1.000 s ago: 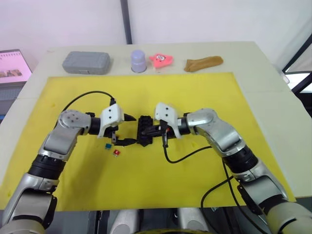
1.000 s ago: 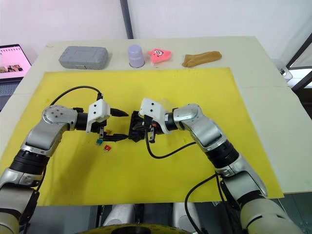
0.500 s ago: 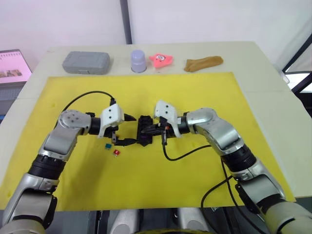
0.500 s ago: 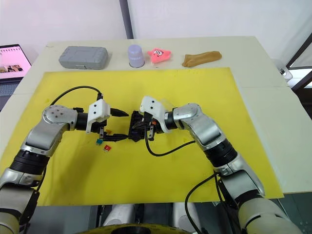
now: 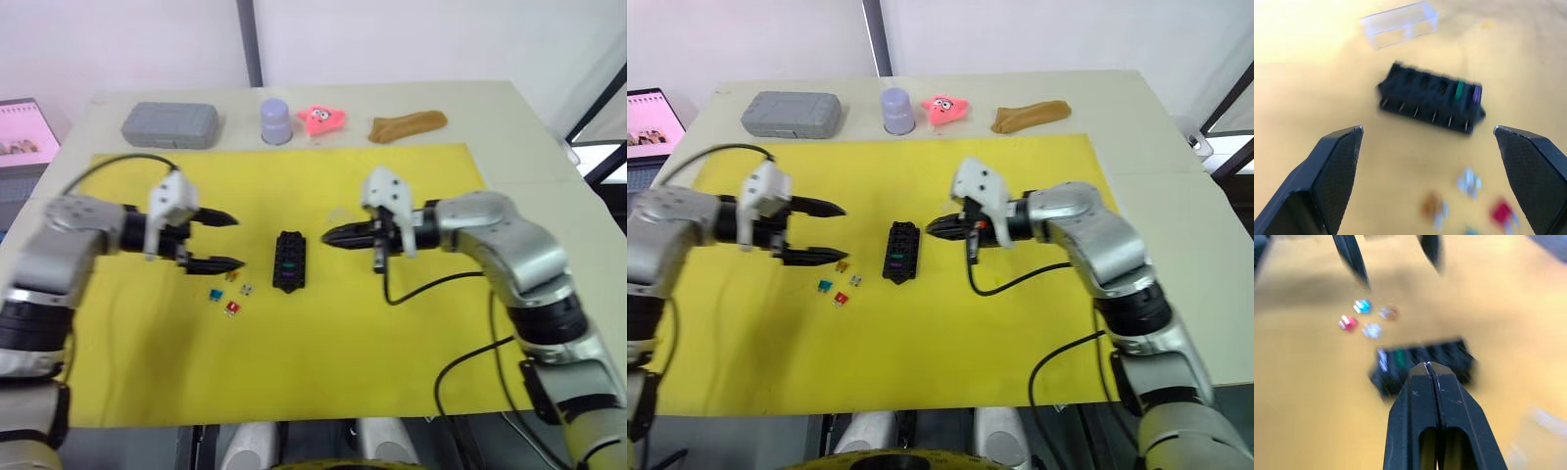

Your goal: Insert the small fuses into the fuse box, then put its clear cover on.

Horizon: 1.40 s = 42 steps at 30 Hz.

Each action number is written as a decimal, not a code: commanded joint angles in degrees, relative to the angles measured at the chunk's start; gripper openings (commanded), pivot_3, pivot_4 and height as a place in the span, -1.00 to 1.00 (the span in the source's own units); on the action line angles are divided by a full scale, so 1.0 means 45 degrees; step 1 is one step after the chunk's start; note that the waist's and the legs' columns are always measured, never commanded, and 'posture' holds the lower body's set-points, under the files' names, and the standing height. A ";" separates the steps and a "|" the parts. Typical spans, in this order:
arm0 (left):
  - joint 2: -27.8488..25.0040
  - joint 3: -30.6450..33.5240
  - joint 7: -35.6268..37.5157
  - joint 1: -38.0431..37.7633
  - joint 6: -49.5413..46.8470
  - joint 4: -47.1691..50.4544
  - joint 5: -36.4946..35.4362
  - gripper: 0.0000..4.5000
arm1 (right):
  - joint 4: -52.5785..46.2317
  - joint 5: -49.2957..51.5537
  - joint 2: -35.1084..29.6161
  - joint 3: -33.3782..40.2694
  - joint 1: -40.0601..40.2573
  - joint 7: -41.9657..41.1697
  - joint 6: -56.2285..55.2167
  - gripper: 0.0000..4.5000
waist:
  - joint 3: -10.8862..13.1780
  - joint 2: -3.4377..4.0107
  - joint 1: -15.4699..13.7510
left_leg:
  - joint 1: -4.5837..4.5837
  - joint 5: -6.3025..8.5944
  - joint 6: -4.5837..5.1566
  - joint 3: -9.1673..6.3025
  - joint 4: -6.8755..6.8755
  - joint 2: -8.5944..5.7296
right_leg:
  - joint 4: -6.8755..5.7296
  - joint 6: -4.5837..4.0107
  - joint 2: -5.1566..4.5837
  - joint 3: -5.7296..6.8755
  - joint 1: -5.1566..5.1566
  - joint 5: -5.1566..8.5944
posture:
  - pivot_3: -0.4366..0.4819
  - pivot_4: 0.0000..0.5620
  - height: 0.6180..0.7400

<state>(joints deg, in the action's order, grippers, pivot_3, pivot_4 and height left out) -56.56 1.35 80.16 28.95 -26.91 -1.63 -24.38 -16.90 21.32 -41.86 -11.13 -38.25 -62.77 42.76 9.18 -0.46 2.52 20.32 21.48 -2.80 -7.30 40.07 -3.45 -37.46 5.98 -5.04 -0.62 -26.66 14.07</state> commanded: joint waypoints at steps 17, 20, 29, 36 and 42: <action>-0.3222 0.1884 0.1450 -0.1981 0.3007 -0.3921 0.1069 1.00 | 0.1010 0.0118 -0.4148 0.2075 0.1521 -0.2713 -0.2455 0.97 | 0.0009 0.0006 -0.0027 | -0.0002 0.0010 0.0018 0.0092 0.0004 0.0014 | 0.0002 0.0000 0.0008 -0.0004 0.0005 0.0000 | -0.05 -0.47 1.00; -0.3048 0.1762 0.1461 -0.2178 0.2759 -0.3211 0.0886 1.00 | 0.0818 0.0166 -0.3902 0.2002 0.1390 -0.2443 -0.2327 0.97 | 0.0009 0.0007 -0.0026 | 0.0002 0.0012 0.0022 0.0107 0.0004 0.0015 | 0.0002 0.0000 0.0008 -0.0014 -0.0005 0.0000 | -0.05 -0.47 1.00; -0.1885 0.1001 0.1633 -0.2712 -0.0534 -0.1138 -0.0549 1.00 | -0.0839 0.0838 -0.1548 0.0782 -0.0387 -0.1083 -0.0691 0.97 | 0.0010 0.0008 0.0004 | 0.0000 0.0012 0.0022 0.0106 0.0002 0.0030 | -0.0005 0.0000 0.0011 -0.0025 -0.0014 0.0000 | -0.05 -0.47 1.00; -0.1123 0.0634 0.1350 -0.2356 -0.5410 -0.1562 -0.2360 1.00 | -0.1024 0.0470 0.0654 -0.0759 -0.1917 0.0053 -0.0136 0.97 | 0.0009 0.0007 -0.0012 | 0.0002 0.0013 0.0023 0.0079 0.0009 0.0020 | -0.0020 0.0001 0.0007 -0.0026 -0.0022 0.0000 | -0.05 -0.47 1.00; 0.0057 0.0493 0.0132 -0.1565 -0.8425 -0.2894 -0.3000 0.60 | -0.0876 0.0172 0.1527 -0.1403 -0.2322 0.0340 -0.0357 1.00 | 0.0006 0.0002 -0.0001 | 0.0002 0.0012 0.0022 0.0056 0.0017 0.0013 | -0.0025 0.0000 0.0008 -0.0015 -0.0021 0.0000 | -0.05 -0.47 1.00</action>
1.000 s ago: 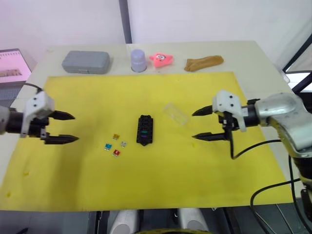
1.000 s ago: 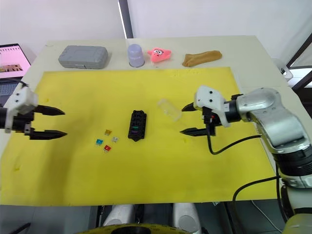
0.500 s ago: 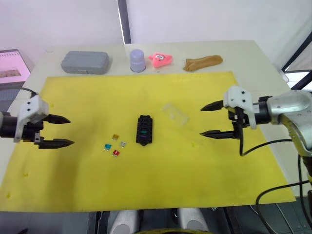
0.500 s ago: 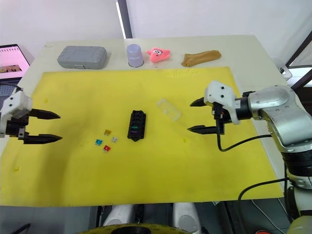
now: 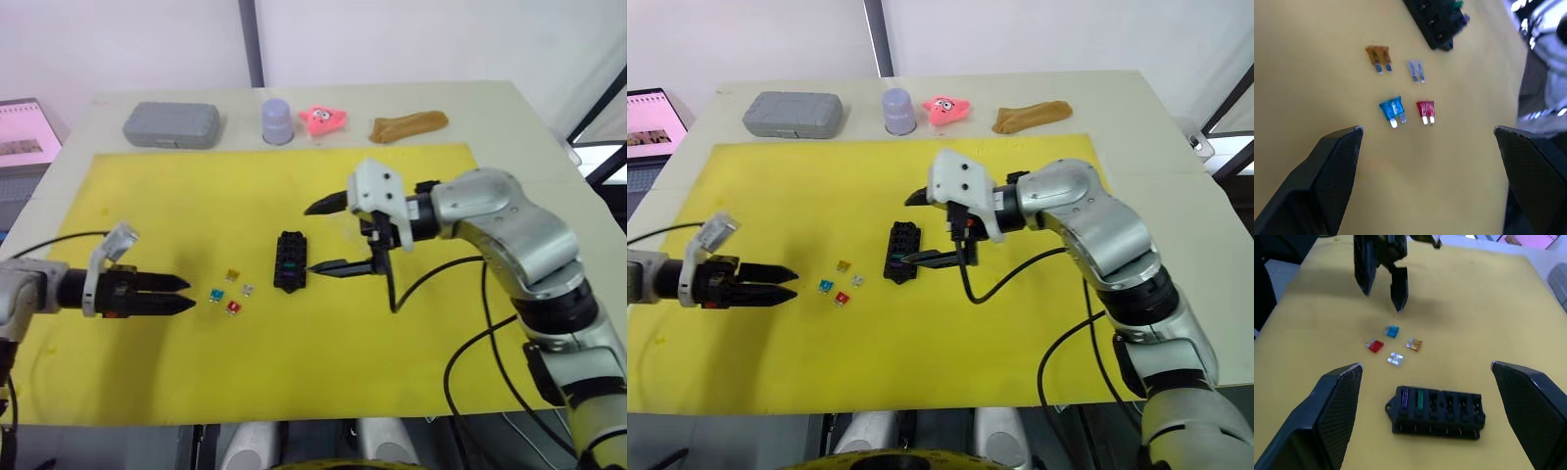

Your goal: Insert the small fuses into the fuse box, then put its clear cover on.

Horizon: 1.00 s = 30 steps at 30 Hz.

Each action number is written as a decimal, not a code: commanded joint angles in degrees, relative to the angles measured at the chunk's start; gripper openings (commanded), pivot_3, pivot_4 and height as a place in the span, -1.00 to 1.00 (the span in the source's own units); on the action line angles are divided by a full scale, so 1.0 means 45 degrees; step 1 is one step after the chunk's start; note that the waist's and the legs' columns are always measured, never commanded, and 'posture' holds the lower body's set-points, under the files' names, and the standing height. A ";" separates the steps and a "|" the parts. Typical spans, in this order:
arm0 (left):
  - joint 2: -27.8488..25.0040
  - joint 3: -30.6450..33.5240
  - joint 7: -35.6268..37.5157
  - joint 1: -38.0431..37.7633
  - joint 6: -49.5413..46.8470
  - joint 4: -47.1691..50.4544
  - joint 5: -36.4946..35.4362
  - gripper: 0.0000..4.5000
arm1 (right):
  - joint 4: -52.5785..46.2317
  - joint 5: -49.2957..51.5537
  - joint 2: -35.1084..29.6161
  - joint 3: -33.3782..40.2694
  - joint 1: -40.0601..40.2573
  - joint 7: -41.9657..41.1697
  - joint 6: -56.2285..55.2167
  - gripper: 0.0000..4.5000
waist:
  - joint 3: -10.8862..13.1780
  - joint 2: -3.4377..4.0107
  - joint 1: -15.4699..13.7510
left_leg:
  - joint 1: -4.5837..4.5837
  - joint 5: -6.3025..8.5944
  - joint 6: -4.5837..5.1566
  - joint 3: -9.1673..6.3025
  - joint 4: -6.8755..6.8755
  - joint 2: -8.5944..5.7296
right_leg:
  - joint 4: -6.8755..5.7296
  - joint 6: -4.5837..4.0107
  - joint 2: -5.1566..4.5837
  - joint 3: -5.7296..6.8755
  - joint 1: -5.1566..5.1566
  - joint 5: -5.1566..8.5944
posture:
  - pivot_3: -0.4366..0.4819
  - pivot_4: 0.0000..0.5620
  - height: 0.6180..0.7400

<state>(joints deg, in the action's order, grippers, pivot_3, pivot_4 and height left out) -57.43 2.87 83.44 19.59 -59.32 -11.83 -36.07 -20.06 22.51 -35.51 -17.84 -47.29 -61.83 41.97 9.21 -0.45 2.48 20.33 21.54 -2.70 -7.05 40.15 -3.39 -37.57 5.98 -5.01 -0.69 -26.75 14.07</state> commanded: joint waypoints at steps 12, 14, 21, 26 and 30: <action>0.1008 -0.0134 -0.1075 0.1194 -0.2345 -0.1347 -0.0549 0.00 | -0.0255 -0.0135 0.0224 0.0092 -0.0265 0.0260 -0.0014 1.00 | -0.0001 -0.0001 0.0027 | -0.0003 -0.0002 -0.0004 -0.0007 0.0002 -0.0003 | -0.0008 -0.0001 -0.0009 0.0003 -0.0005 0.0000 | -0.05 -0.47 1.00; 0.1007 -0.0351 -0.1032 0.1091 -0.2201 -0.1125 -0.0461 0.00 | -0.0243 -0.0157 0.0228 0.0102 -0.0274 0.0295 -0.0004 1.00 | -0.0001 -0.0001 0.0026 | -0.0002 -0.0002 -0.0005 -0.0008 0.0002 -0.0004 | -0.0008 -0.0001 -0.0009 0.0002 -0.0005 0.0000 | -0.05 -0.47 1.00; 0.1032 -0.0811 -0.0967 0.1031 -0.1921 -0.0933 -0.0370 0.00 | -0.0222 -0.0178 0.0213 0.0146 -0.0300 0.0436 0.0036 1.00 | -0.0002 0.0000 0.0019 | -0.0003 -0.0002 -0.0005 -0.0005 0.0002 -0.0004 | -0.0008 -0.0001 -0.0012 0.0000 -0.0005 0.0000 | -0.05 -0.47 1.00; 0.1019 -0.1092 -0.0890 0.1046 -0.1617 -0.0991 -0.0251 0.00 | -0.0195 -0.0176 0.0220 0.0155 -0.0309 0.0509 0.0032 1.00 | -0.0002 0.0000 0.0018 | -0.0004 -0.0002 -0.0005 -0.0005 0.0002 -0.0005 | -0.0008 -0.0001 -0.0014 0.0000 -0.0004 -0.0001 | -0.05 -0.47 1.00; 0.1092 -0.1258 -0.0891 0.0968 -0.1462 -0.0908 -0.0222 0.00 | -0.0157 -0.0176 0.0270 0.0179 -0.0346 0.0581 0.0020 1.00 | -0.0002 0.0000 0.0016 | -0.0004 -0.0002 -0.0004 -0.0005 0.0003 -0.0006 | -0.0008 -0.0001 -0.0014 -0.0001 -0.0003 -0.0001 | -0.05 -0.47 1.00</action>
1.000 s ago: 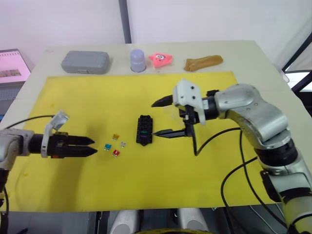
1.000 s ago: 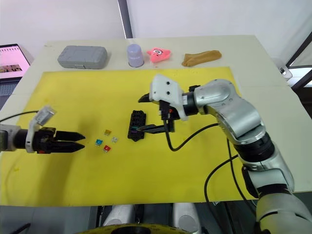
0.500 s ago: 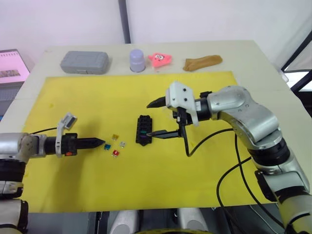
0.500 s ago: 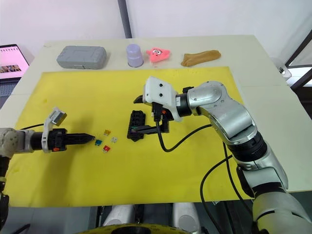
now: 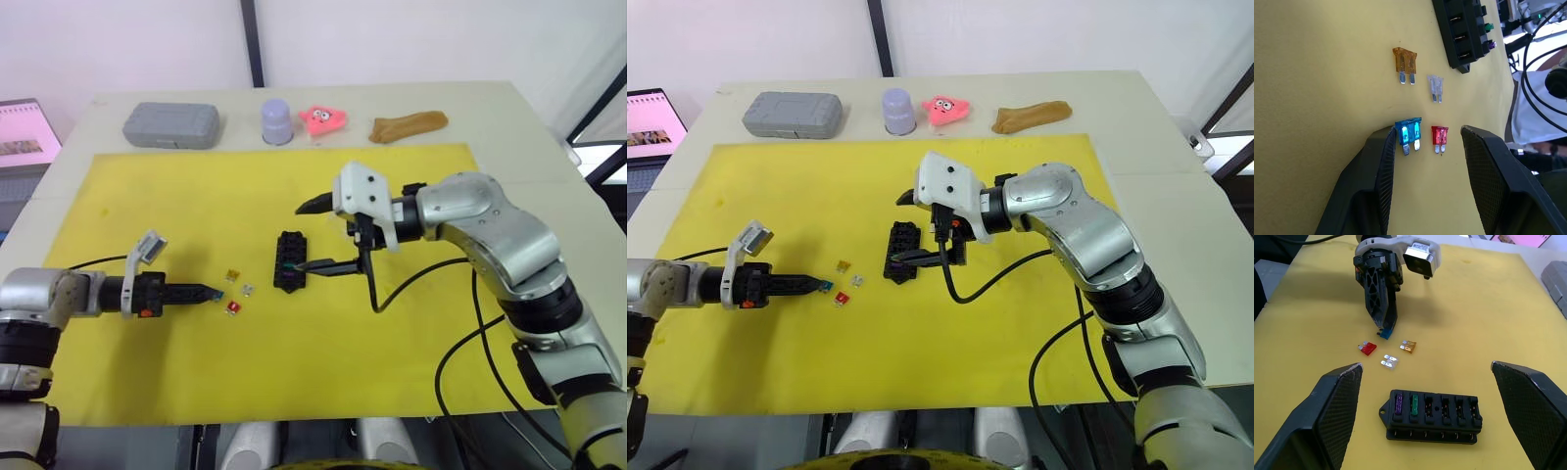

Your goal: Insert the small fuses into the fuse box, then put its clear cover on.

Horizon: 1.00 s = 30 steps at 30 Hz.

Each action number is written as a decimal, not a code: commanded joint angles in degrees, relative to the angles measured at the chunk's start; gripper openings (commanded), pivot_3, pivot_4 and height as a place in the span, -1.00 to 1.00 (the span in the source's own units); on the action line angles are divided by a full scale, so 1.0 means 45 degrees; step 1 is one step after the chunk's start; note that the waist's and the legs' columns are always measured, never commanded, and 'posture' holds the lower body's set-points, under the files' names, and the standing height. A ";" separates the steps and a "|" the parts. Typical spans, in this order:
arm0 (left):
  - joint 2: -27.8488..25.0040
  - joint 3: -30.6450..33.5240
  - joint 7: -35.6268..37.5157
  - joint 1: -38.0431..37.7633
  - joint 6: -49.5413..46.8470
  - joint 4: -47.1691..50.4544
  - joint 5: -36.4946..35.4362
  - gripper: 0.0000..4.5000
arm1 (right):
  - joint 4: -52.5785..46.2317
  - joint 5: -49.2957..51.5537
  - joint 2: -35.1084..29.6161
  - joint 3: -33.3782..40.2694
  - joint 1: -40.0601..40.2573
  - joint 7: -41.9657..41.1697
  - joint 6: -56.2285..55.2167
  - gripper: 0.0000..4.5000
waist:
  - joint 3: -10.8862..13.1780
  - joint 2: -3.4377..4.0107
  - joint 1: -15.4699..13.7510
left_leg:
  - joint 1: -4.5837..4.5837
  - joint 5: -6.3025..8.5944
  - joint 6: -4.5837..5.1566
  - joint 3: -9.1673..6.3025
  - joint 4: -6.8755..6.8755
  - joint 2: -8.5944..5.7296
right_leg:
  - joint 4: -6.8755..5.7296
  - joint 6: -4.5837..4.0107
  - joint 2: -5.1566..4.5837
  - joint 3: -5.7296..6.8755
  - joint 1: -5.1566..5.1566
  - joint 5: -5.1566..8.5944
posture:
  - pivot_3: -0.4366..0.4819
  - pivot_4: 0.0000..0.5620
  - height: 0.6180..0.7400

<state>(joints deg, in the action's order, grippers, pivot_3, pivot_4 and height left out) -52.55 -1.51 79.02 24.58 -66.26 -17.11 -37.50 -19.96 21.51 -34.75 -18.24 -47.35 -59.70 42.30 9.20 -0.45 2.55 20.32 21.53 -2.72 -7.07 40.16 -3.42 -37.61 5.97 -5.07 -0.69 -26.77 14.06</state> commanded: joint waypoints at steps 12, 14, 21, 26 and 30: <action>0.0274 -0.0359 -0.0354 -0.0093 0.0607 -0.0310 0.0731 -0.24 | -0.0113 0.0043 0.0169 0.0275 -0.0408 0.0236 -0.0067 1.00 | -0.0002 0.0002 -0.0012 | -0.0007 0.0000 -0.0001 0.0000 0.0001 -0.0004 | -0.0001 0.0000 -0.0003 0.0000 0.0006 0.0000 | -0.05 -0.47 1.00; 0.0292 -0.0346 -0.0402 -0.0082 0.0641 -0.0383 0.0768 -0.49 | -0.0096 0.0037 0.0171 0.0273 -0.0408 0.0240 -0.0072 1.00 | -0.0002 0.0002 -0.0011 | -0.0007 0.0000 -0.0001 0.0000 0.0000 -0.0004 | -0.0001 0.0000 -0.0003 0.0000 0.0007 0.0000 | -0.05 -0.47 1.00; 0.0266 -0.0285 -0.0431 -0.0081 0.0699 -0.0473 0.0824 -0.99 | -0.0023 0.0012 0.0224 0.0247 -0.0464 0.0240 -0.0122 1.00 | -0.0002 0.0003 -0.0004 | -0.0010 0.0000 -0.0001 0.0001 0.0000 -0.0003 | -0.0005 0.0000 -0.0003 -0.0001 0.0006 0.0000 | -0.05 -0.47 1.00; 0.0267 -0.0265 -0.0466 -0.0091 0.0712 -0.0456 0.0840 -0.99 | 0.0023 -0.0005 0.0275 0.0231 -0.0481 0.0238 -0.0158 1.00 | -0.0002 0.0003 -0.0003 | -0.0011 0.0000 -0.0001 0.0001 0.0000 -0.0003 | -0.0007 0.0000 -0.0003 -0.0001 0.0006 0.0000 | -0.05 -0.47 1.00; 0.0220 -0.0074 -0.0539 -0.0127 0.0664 -0.0338 0.0755 -0.99 | -0.0008 -0.0028 0.0296 0.0210 -0.0443 0.0253 -0.0155 1.00 | -0.0002 0.0003 -0.0004 | -0.0012 -0.0001 -0.0001 0.0001 0.0000 -0.0003 | -0.0008 0.0000 -0.0003 -0.0001 0.0006 0.0000 | -0.05 -0.47 1.00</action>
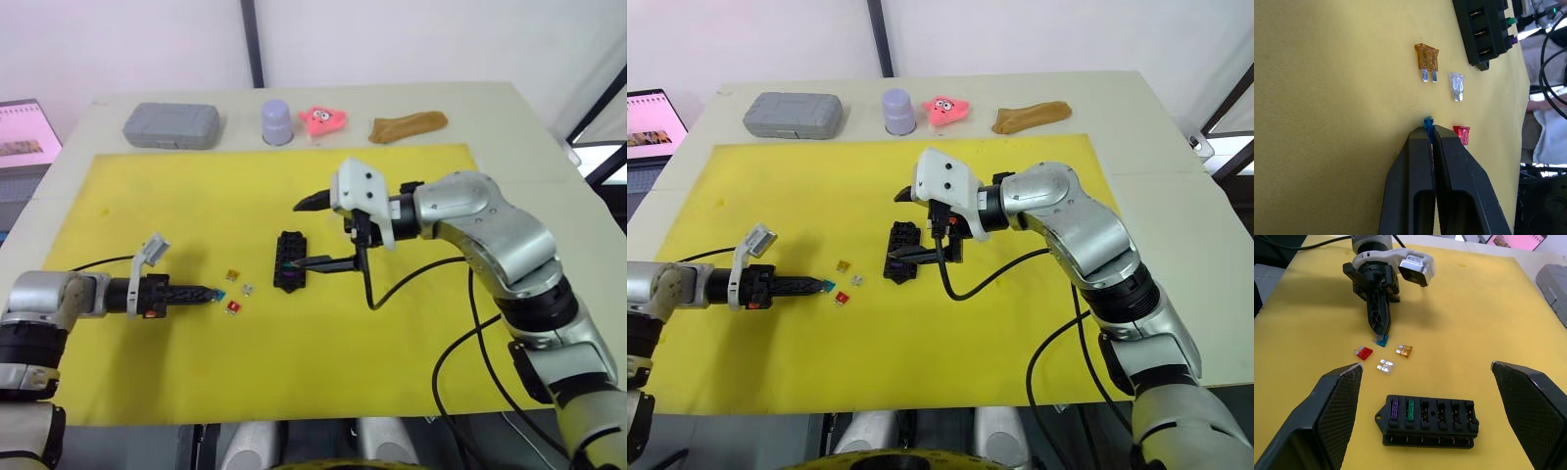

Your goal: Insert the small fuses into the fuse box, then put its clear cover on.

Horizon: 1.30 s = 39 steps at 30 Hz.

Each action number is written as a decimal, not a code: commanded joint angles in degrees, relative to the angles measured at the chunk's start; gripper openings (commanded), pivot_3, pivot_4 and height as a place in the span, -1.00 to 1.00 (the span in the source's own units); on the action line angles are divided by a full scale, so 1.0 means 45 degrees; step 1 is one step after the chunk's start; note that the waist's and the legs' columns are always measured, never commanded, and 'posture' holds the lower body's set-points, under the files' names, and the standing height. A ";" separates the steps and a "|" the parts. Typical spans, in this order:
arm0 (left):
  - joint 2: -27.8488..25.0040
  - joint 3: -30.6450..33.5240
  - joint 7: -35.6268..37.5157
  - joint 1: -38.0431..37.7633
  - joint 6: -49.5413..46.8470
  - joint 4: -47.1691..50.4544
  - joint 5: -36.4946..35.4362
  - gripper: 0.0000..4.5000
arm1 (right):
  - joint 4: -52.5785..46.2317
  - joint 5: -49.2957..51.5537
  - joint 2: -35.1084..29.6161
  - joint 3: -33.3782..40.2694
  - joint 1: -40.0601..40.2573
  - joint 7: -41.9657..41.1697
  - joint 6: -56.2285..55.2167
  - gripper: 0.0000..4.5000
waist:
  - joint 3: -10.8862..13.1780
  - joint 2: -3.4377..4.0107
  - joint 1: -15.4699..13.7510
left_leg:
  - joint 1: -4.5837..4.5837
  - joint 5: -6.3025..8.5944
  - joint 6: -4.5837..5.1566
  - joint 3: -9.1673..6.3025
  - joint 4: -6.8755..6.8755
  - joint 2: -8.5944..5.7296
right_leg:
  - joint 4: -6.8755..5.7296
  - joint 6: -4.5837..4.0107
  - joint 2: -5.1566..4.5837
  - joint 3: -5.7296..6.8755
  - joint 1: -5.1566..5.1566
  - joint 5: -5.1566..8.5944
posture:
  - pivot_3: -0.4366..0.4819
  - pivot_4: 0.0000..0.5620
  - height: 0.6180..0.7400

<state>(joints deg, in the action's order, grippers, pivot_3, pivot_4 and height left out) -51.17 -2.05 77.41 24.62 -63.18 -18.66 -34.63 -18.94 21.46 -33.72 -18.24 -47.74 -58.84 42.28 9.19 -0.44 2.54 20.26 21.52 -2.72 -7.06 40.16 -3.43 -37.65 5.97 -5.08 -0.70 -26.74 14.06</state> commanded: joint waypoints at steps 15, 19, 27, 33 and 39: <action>-0.0069 0.3311 -0.0434 -0.0015 0.1389 0.5809 -0.2808 -0.99 | -0.0938 0.4026 0.1091 0.2935 0.0620 0.1445 0.4254 1.00 | 0.0000 -0.0002 -0.0028 | 0.0019 0.0000 -0.0001 -0.0019 0.0004 0.0007 | 0.0014 -0.0001 -0.0029 0.0004 0.0000 -0.0001 | -0.05 -0.47 1.00; 0.0429 0.3106 -0.0875 0.1174 0.1396 0.6176 -0.3356 -0.99 | -0.0813 0.5513 0.1701 0.3741 0.0465 0.2152 0.5737 1.00 | 0.0000 -0.0002 -0.0038 | 0.0012 0.0000 -0.0001 -0.0020 0.0003 0.0007 | 0.0014 -0.0002 -0.0029 0.0003 0.0006 -0.0001 | -0.05 -0.47 1.00; 0.0948 0.2475 -0.1013 0.2185 0.1613 0.6562 -0.3627 -1.00 | -0.0705 0.6516 0.2107 0.4059 0.0067 0.3212 0.6393 0.17 | 0.0000 -0.0002 0.0016 | 0.0009 -0.0001 -0.0001 -0.0016 0.0000 0.0007 | 0.0015 -0.0002 -0.0003 0.0004 0.0002 -0.0001 | -0.05 -0.47 1.00; 0.1154 0.2155 -0.1021 0.2448 0.1776 0.6422 -0.3517 -1.00 | -0.0500 0.7013 0.2623 0.4038 -0.0160 0.4011 0.6722 0.17 | 0.0000 -0.0002 0.0012 | 0.0009 -0.0001 -0.0001 -0.0017 0.0001 0.0008 | 0.0016 -0.0002 -0.0001 0.0004 0.0003 -0.0001 | -0.05 -0.47 1.00; 0.1155 0.2045 -0.1029 0.2466 0.1888 0.6394 -0.3479 -1.00 | -0.0369 0.7142 0.2624 0.3904 -0.0275 0.4273 0.6599 -0.40 | 0.0000 -0.0002 0.0008 | 0.0009 -0.0001 -0.0001 -0.0016 0.0001 0.0007 | 0.0016 -0.0002 -0.0002 0.0004 0.0004 -0.0002 | -0.05 -0.47 1.00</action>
<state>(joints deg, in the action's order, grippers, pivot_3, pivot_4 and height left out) -45.79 6.87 72.68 34.59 -55.52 9.44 -49.50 -19.93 52.48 -22.16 -1.49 -47.47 -39.75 72.72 9.19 -0.44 2.58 20.31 21.52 -2.73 -7.14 40.16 -3.40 -37.57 5.96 -5.09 -0.68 -26.72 14.06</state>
